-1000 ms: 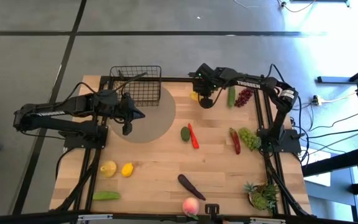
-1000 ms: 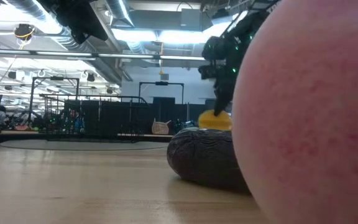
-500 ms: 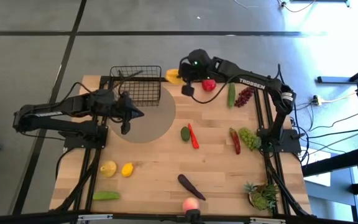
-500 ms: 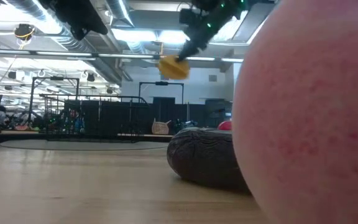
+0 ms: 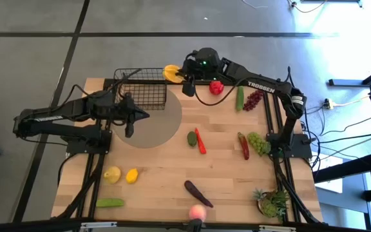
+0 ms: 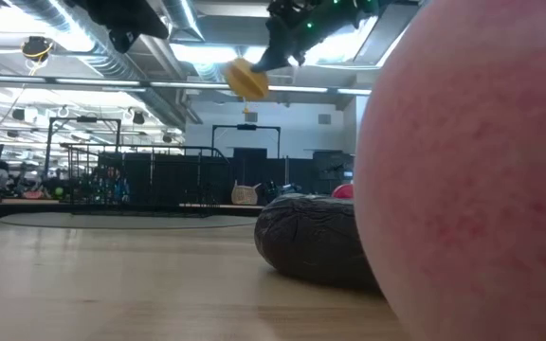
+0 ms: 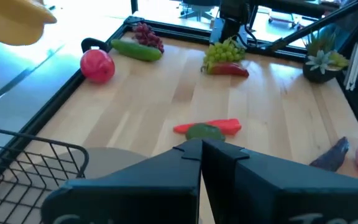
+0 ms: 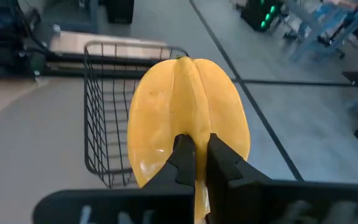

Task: Build produce basket
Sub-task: Put the yellow starfruit into the black wire basket

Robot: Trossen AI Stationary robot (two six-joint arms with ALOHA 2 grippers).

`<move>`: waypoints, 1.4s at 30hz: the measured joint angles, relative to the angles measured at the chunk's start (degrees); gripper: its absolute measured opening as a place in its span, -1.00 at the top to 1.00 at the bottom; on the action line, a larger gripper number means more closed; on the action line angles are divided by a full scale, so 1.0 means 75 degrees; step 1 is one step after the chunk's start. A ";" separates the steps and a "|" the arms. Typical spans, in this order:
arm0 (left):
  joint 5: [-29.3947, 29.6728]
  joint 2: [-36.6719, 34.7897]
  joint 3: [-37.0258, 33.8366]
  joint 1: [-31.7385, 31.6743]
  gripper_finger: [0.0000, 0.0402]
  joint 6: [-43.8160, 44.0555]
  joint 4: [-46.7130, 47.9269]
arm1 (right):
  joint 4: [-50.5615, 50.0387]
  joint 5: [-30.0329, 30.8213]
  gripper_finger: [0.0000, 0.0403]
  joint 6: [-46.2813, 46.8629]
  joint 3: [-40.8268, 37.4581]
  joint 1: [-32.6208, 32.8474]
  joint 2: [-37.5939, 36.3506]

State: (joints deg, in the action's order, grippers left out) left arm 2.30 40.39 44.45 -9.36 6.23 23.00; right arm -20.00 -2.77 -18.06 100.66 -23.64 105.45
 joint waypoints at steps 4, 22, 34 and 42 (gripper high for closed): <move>0.0101 0.0065 0.0000 0.0003 1.00 -0.1204 -0.0030 | 0.0317 -0.0253 1.00 0.0185 0.0000 0.0130 0.0000; 0.2816 0.0212 0.0003 -0.0008 0.85 -0.2264 -0.1035 | 0.0582 -0.0186 1.00 0.0156 0.0000 0.0310 0.0000; 0.3461 0.0992 0.0000 -0.0658 0.56 -0.1689 -0.2311 | 0.0888 -0.0186 1.00 0.0178 0.0000 0.0330 0.0000; 0.3459 0.1664 0.0003 -0.1097 0.57 -0.2079 -0.3731 | 0.1018 -0.0186 1.00 0.0148 0.0000 0.0333 0.0000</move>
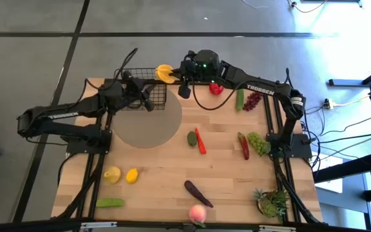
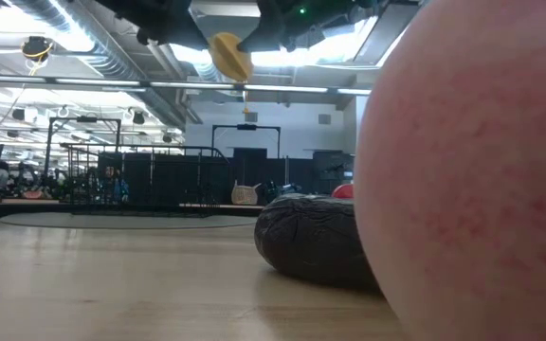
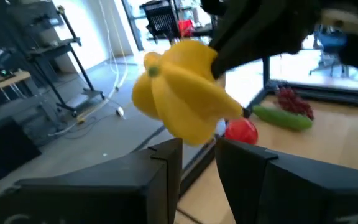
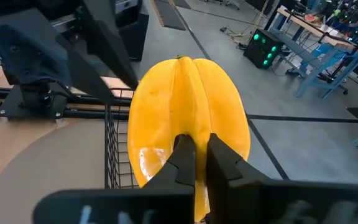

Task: Build produce basket
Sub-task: Put the yellow starfruit into the black wire basket

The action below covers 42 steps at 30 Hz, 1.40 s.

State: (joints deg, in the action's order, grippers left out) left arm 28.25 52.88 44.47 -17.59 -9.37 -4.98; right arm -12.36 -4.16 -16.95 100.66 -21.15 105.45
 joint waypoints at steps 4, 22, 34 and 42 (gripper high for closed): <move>0.0003 0.0272 -0.0003 -0.0197 0.57 -0.0030 -0.0446 | 0.0048 0.0004 1.00 -0.0055 0.0000 0.0000 0.0000; -0.0749 0.0511 -0.0006 -0.0970 0.57 -0.0044 -0.0834 | 0.0135 0.0046 1.00 -0.0332 0.0000 -0.0003 -0.0006; -0.1112 0.0718 -0.0006 -0.1092 0.57 -0.0396 -0.1337 | 0.0061 0.0044 1.00 -0.0347 0.0000 -0.0009 -0.0015; -0.1244 0.0714 -0.0006 -0.1095 0.90 -0.0347 -0.1342 | 0.0047 0.0029 1.00 -0.0394 0.0000 -0.0009 -0.0015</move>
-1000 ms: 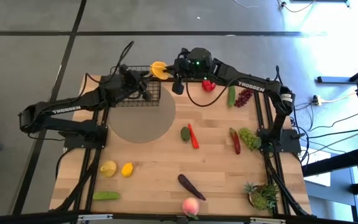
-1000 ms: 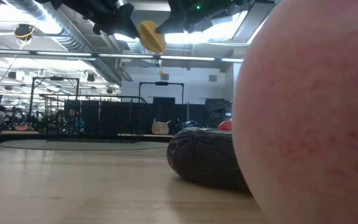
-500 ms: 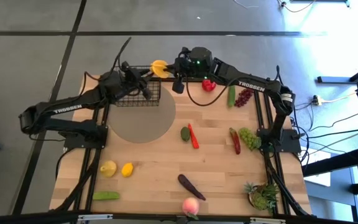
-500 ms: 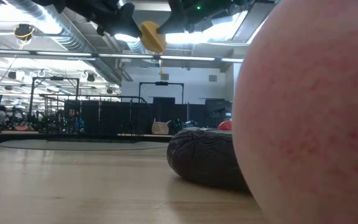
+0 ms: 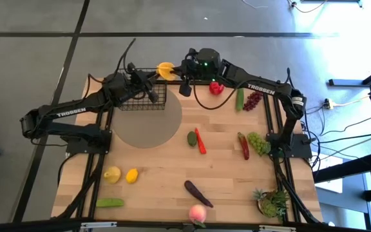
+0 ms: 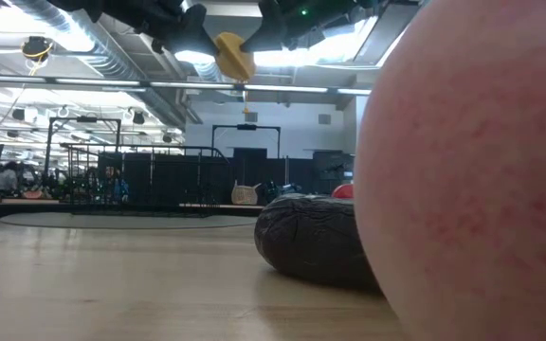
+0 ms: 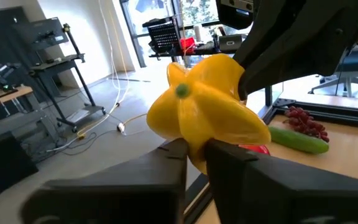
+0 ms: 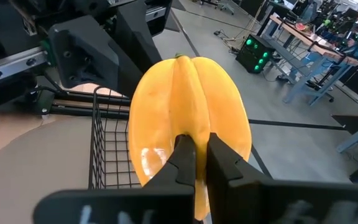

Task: Build produce basket
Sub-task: Put the yellow starfruit into the black wire basket

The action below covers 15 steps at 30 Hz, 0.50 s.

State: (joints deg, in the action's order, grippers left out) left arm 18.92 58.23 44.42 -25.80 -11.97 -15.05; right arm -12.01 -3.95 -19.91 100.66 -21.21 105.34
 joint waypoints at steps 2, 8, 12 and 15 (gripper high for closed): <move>-0.0006 -0.0002 0.0000 0.0000 0.95 0.0000 0.0000 | 0.0000 -0.0003 1.00 -0.0010 0.0000 0.0000 0.0000; -0.0026 -0.0002 0.0000 0.0003 0.98 0.0003 0.0003 | -0.0029 -0.0003 0.95 0.0021 0.0000 0.0000 0.0000; -0.0032 -0.0002 0.0000 0.0003 0.99 -0.0004 0.0003 | -0.0029 0.0000 0.82 0.0039 0.0000 0.0000 0.0000; -0.0058 -0.0013 0.0000 0.0006 0.99 -0.0026 0.0006 | -0.0024 -0.0002 0.70 0.0055 0.0000 0.0000 0.0000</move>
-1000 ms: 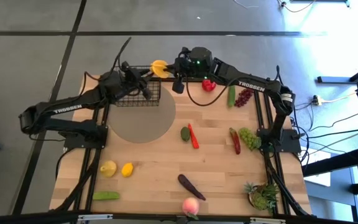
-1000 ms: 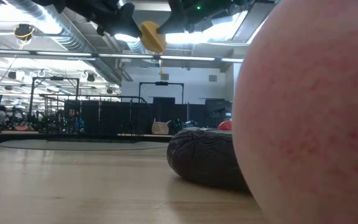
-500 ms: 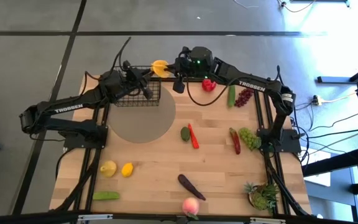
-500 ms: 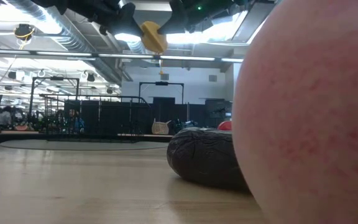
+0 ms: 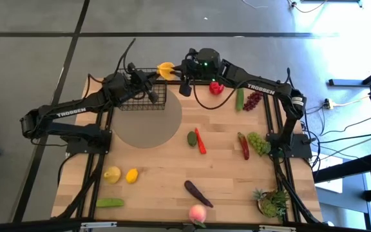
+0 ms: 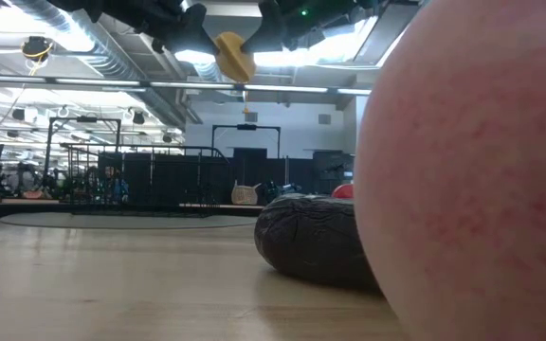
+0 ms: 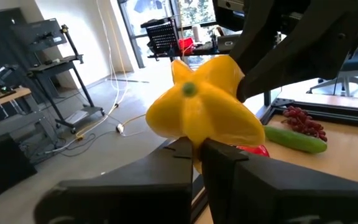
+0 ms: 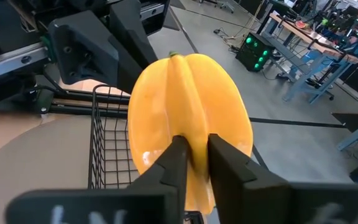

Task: Build produce basket
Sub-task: Put the yellow starfruit into the black wire basket

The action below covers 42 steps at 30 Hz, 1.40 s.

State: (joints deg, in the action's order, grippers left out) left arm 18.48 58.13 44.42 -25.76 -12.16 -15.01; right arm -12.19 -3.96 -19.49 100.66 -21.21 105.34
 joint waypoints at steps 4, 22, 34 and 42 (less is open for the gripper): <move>-0.0018 -0.0006 0.0000 0.0000 1.00 -0.0025 0.0021 | 0.0012 0.0067 0.55 0.0010 0.0000 0.0010 0.0000; 0.1793 -0.0827 0.0012 -0.0036 1.00 0.0155 0.2001 | 0.0031 0.0690 0.46 -0.0031 -0.0005 0.0021 -0.0297; 0.2122 -0.1281 0.0000 -0.1223 1.00 0.3204 0.5895 | 0.0065 0.0701 0.45 -0.0028 -0.0003 0.0015 -0.0750; 0.2105 -0.0638 -0.0554 -0.2044 1.00 0.4347 0.5937 | 0.0006 0.0685 0.45 -0.0028 -0.0003 0.0015 -0.0752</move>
State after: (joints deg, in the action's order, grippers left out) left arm 34.27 53.35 40.27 -41.09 20.44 29.52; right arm -12.15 1.18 -19.70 100.64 -21.10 99.70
